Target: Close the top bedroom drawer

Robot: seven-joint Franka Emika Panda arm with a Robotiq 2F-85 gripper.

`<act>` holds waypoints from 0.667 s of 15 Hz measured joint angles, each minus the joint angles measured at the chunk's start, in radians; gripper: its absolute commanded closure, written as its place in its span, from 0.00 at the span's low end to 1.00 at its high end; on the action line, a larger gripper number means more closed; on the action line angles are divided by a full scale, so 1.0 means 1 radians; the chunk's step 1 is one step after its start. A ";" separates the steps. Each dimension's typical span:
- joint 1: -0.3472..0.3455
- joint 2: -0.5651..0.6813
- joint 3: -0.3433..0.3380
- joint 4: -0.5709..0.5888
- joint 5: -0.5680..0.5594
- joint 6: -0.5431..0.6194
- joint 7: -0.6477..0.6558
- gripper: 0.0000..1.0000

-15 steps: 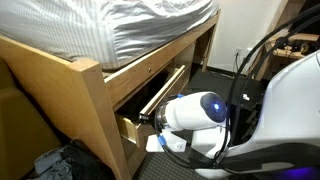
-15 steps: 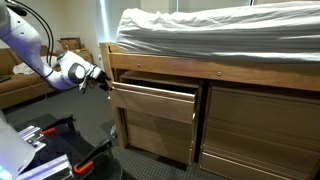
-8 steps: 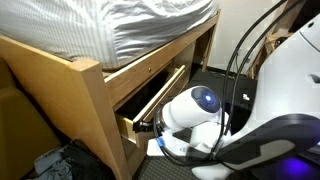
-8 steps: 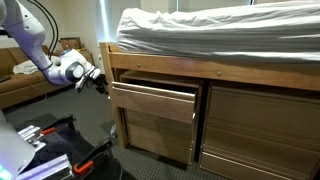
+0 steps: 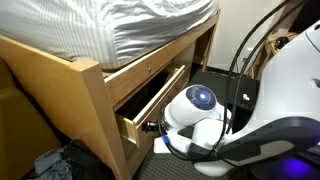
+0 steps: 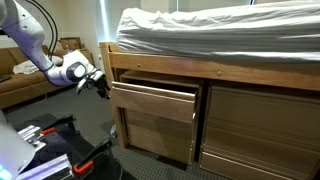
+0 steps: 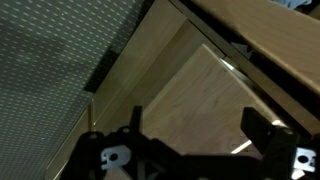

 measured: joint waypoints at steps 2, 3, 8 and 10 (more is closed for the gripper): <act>0.033 0.005 -0.044 -0.031 0.001 -0.059 0.023 0.00; 0.058 0.015 -0.076 -0.044 0.001 -0.085 0.041 0.00; 0.131 0.066 -0.162 -0.070 -0.048 -0.111 0.135 0.00; 0.130 0.066 -0.162 -0.069 -0.048 -0.111 0.135 0.00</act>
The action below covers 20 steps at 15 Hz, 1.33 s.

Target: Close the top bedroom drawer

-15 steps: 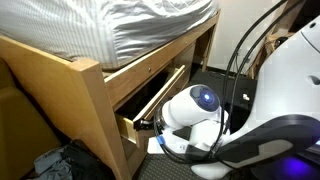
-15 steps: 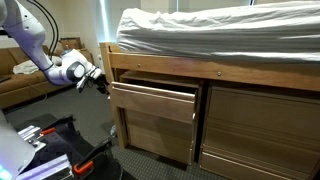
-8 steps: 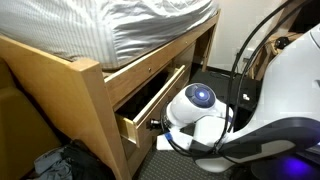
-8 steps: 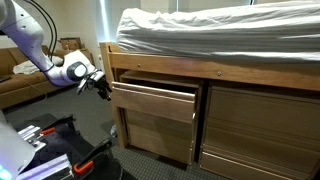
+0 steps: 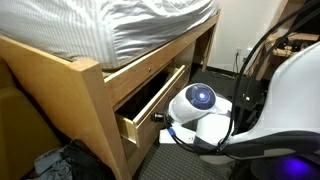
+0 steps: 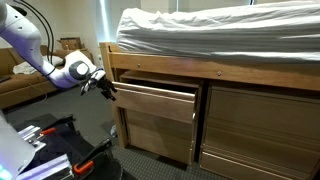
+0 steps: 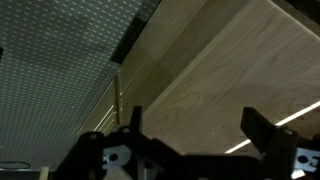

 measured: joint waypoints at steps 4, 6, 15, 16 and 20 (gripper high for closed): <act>-0.001 0.000 0.000 0.000 -0.007 0.000 0.004 0.00; -0.007 0.013 -0.001 0.007 -0.021 0.003 0.037 0.00; -0.206 0.365 -0.179 0.395 -0.082 0.048 0.302 0.00; -0.239 0.360 -0.176 0.416 -0.151 0.028 0.346 0.00; -0.281 0.320 -0.117 0.425 -0.211 0.026 0.356 0.00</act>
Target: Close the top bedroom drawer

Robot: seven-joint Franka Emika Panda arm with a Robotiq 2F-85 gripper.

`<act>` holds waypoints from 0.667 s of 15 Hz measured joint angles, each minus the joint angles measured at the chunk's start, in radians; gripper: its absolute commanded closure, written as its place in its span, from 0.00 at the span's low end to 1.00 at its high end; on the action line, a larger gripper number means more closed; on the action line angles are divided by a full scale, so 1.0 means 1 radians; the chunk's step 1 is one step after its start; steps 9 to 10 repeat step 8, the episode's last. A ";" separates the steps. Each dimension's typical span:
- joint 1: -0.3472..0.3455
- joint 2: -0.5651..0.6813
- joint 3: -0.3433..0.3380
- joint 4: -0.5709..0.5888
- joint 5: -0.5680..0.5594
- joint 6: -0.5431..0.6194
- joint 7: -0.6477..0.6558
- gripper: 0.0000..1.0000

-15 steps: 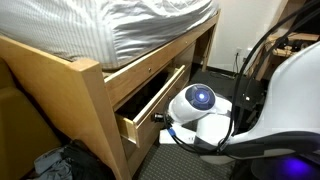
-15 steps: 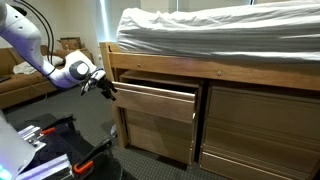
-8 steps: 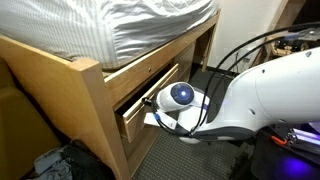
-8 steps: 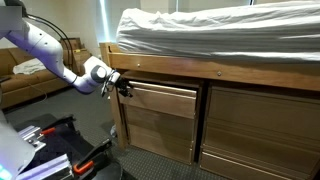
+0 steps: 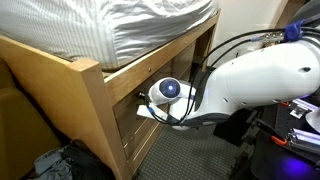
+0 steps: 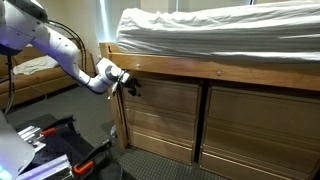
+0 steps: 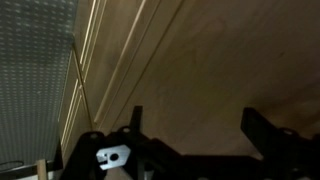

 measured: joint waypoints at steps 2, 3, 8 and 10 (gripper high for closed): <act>-0.043 -0.063 0.108 -0.006 -0.012 0.038 -0.041 0.00; -0.067 -0.095 0.164 -0.011 -0.017 0.056 -0.068 0.00; -0.162 -0.238 0.368 -0.078 -0.045 0.078 -0.216 0.00; -0.162 -0.238 0.368 -0.078 -0.045 0.078 -0.216 0.00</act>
